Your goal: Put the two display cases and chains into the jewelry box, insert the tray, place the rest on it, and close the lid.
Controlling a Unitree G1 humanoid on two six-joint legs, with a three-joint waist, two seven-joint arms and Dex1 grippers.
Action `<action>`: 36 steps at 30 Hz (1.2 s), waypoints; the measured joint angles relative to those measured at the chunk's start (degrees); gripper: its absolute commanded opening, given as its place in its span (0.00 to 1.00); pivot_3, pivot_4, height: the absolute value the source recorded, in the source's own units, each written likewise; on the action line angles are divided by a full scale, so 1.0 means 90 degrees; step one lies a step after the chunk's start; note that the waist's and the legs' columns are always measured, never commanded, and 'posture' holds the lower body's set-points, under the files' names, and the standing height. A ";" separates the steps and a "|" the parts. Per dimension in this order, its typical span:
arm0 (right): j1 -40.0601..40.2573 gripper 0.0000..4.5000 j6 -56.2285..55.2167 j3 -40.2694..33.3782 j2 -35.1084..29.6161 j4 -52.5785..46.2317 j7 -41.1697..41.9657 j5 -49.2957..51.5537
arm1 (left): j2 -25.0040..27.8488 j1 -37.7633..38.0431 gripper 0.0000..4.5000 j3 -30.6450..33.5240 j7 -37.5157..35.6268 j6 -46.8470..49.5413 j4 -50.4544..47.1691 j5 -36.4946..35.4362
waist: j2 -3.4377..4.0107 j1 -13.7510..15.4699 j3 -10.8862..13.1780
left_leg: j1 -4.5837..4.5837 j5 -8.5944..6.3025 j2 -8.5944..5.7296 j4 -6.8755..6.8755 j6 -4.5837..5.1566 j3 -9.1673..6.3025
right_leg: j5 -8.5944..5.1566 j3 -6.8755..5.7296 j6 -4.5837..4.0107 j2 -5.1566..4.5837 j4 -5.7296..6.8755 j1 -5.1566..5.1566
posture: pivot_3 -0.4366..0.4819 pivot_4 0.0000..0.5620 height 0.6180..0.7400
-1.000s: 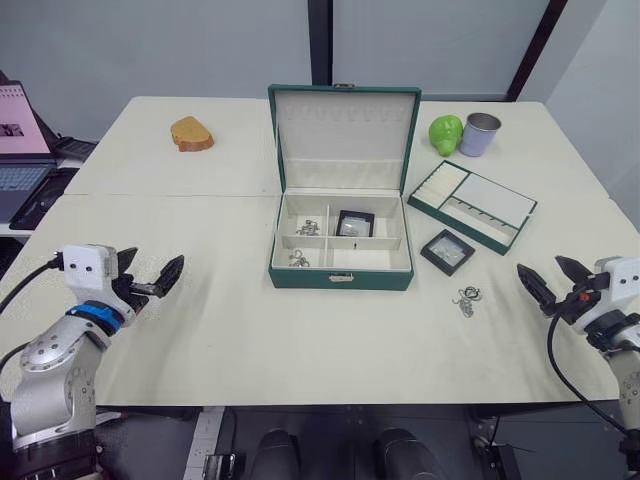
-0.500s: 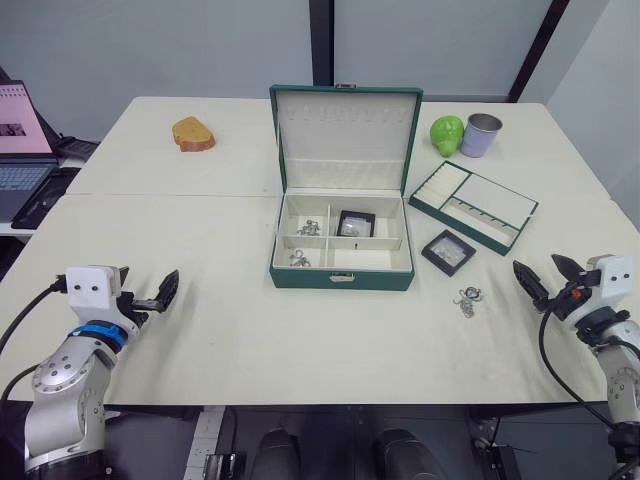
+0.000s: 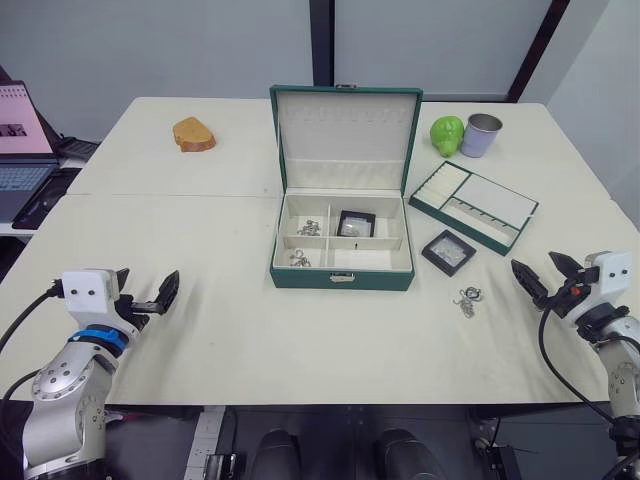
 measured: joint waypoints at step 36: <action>-0.0644 1.00 0.0460 0.0203 -0.0741 0.0399 0.0918 0.0159 | 0.0827 -0.0536 0.99 -0.0687 -0.1657 0.0859 -0.1285 -0.1044 | 0.0001 -0.0003 0.0000 | 0.0000 0.0000 0.0000 0.0003 0.0000 -0.0002 | 0.0000 -0.0002 0.0000 0.0001 -0.0002 0.0006 | 0.48 0.27 1.00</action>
